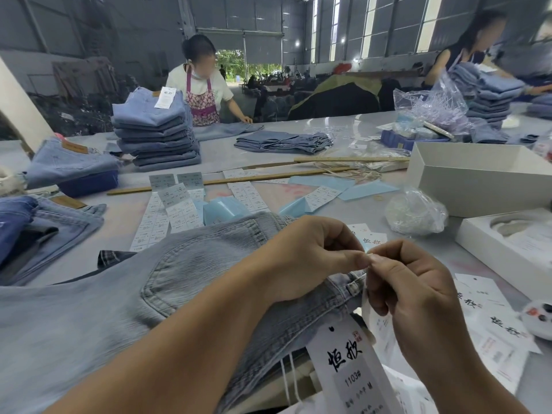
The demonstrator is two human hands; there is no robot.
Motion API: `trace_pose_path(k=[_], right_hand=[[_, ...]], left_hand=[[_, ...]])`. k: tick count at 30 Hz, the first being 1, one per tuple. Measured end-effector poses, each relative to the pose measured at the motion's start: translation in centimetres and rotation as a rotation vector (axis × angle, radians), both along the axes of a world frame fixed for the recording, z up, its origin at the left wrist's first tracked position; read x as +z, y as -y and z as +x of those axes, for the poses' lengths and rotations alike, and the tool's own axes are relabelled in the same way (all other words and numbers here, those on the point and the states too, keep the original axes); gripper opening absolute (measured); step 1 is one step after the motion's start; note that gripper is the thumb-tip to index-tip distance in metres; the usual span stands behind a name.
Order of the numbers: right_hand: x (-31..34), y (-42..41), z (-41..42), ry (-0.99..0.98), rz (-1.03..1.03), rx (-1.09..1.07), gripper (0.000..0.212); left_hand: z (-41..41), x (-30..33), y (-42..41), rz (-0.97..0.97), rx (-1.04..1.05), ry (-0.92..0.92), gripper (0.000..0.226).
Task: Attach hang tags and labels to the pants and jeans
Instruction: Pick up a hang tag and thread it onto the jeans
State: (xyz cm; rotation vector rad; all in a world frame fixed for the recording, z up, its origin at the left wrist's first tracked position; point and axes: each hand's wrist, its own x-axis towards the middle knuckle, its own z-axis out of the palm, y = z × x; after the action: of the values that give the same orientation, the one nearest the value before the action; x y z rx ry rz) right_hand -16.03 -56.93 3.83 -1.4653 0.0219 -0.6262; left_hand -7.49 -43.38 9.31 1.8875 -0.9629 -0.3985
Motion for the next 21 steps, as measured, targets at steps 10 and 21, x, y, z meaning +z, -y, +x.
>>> trace_pose_path(k=[10,21], right_hand=[[0.7,0.8,-0.5,-0.065,0.04,0.157,0.013],[3.1,-0.3,-1.1,-0.032,-0.466,-0.19,0.024]], left_hand=[[0.1,0.1,-0.2,-0.089,-0.034,-0.072,0.016],[-0.6,-0.3,-0.4,-0.093,0.108,0.102,0.008]])
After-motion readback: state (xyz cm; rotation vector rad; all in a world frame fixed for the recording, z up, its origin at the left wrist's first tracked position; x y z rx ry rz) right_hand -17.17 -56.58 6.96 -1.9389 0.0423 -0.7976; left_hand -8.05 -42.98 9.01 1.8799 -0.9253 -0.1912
